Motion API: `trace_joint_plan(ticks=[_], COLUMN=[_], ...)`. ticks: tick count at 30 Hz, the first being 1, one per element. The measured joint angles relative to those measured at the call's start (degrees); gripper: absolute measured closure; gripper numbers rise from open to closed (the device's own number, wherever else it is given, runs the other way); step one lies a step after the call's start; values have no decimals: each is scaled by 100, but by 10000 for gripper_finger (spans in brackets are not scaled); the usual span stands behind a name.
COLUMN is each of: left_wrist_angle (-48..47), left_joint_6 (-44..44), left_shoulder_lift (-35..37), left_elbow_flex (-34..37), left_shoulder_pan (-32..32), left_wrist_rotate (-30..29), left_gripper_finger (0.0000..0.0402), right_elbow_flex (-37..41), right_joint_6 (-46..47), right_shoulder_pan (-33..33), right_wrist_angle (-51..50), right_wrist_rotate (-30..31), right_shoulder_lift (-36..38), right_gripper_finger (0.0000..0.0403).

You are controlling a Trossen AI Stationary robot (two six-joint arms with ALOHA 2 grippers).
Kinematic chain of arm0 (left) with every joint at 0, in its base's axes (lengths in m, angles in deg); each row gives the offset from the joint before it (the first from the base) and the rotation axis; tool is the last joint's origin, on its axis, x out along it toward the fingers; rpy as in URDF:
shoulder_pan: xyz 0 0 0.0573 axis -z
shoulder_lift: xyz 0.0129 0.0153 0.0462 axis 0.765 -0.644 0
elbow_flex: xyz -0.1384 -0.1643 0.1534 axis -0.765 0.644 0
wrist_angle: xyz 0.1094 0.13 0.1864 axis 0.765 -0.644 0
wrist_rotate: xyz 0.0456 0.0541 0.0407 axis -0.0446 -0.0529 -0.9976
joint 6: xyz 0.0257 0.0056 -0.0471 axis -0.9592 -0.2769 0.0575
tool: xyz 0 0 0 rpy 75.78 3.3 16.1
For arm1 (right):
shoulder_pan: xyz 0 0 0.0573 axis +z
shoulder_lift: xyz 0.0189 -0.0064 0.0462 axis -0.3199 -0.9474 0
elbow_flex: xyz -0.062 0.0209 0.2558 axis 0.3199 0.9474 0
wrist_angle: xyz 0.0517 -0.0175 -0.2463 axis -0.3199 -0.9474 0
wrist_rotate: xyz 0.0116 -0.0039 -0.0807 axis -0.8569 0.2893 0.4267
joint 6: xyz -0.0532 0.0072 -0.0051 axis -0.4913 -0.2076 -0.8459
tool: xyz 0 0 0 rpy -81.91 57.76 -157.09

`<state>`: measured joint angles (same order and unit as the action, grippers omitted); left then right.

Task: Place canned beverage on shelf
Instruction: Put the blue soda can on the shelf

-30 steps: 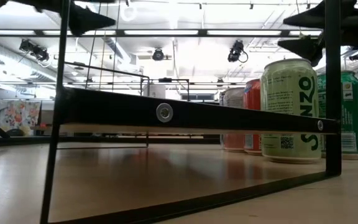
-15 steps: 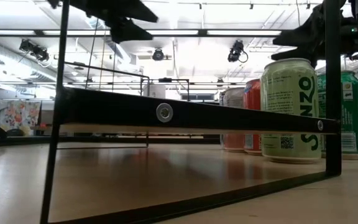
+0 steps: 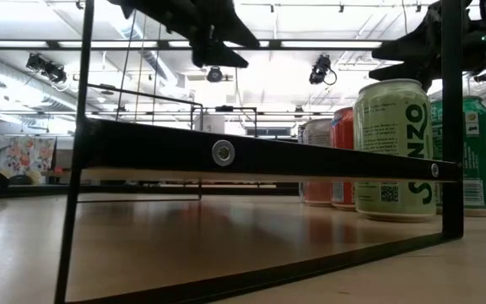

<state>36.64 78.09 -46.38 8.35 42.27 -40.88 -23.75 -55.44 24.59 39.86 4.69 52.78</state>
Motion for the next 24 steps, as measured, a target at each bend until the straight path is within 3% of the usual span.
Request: trace_joint_plan(ticks=[14,24], left_wrist_angle=[-211,54], left_joint_6=[-97,-121], left_shoulder_lift=[-1408,-1646], left_elbow_flex=[-1096,-1308], left_shoulder_pan=[-234,-232], left_wrist_rotate=[286,295], left_gripper_finger=[15,15], right_elbow_flex=[0,0], right_joint_6=[-148,-98], right_shoulder_pan=[453,589], right_wrist_angle=[33,33], right_wrist_rotate=[506,524], right_shoulder_lift=[0,0], right_gripper_finger=[85,85])
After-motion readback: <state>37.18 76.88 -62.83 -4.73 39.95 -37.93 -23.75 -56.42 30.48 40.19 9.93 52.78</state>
